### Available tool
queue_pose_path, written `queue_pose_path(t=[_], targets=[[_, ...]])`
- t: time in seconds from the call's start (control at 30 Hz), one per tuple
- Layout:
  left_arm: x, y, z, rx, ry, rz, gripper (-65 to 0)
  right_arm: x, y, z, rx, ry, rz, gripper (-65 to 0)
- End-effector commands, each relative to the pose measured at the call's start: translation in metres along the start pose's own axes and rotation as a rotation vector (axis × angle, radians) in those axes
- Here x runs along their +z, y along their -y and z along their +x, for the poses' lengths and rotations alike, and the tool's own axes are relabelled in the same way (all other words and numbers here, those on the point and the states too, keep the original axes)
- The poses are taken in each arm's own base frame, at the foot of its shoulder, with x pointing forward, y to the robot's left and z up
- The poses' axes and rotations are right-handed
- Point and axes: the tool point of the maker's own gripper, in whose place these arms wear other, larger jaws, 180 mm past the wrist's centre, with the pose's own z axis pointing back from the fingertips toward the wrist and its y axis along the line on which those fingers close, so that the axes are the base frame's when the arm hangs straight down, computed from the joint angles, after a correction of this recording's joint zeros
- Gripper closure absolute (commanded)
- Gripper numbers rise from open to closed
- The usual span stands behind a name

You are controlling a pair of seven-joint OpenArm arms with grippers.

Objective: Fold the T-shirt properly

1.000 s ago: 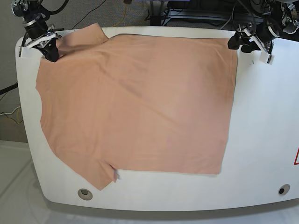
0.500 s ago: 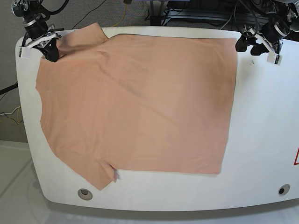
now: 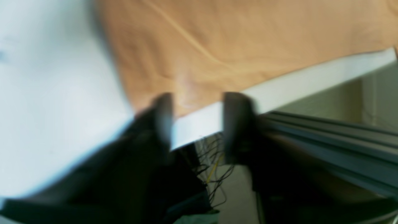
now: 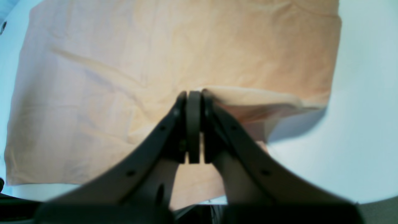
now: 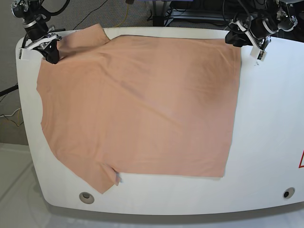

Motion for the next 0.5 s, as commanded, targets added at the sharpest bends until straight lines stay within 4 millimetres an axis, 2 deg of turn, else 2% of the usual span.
queue_pose_path(t=[0.0,0.07,0.2,0.33,0.47], targets=[[0.011,-0.002,0.014,-0.033,0.044,0.017,-7.1,0.004,-0.003,0.014,0.025,0.043,0.013,0.0],[0.015,-0.002,0.016,-0.043,0.047,0.025,-11.0,0.005,-0.004,0.014,0.025,0.043,0.015,0.0],[0.026,-0.006,0.023,-0.062,0.073,0.048,-26.4,0.006,-0.003,0.015,0.029,0.047,0.015,0.0],[0.030,-0.008,0.023,-0.055,0.083,0.054,-34.8,0.006,-0.004,0.016,0.031,0.046,0.014,-0.3],[0.033,-0.012,0.021,-0.042,0.094,0.059,-40.3,0.005,-0.003,0.015,0.029,0.044,0.015,-0.9]])
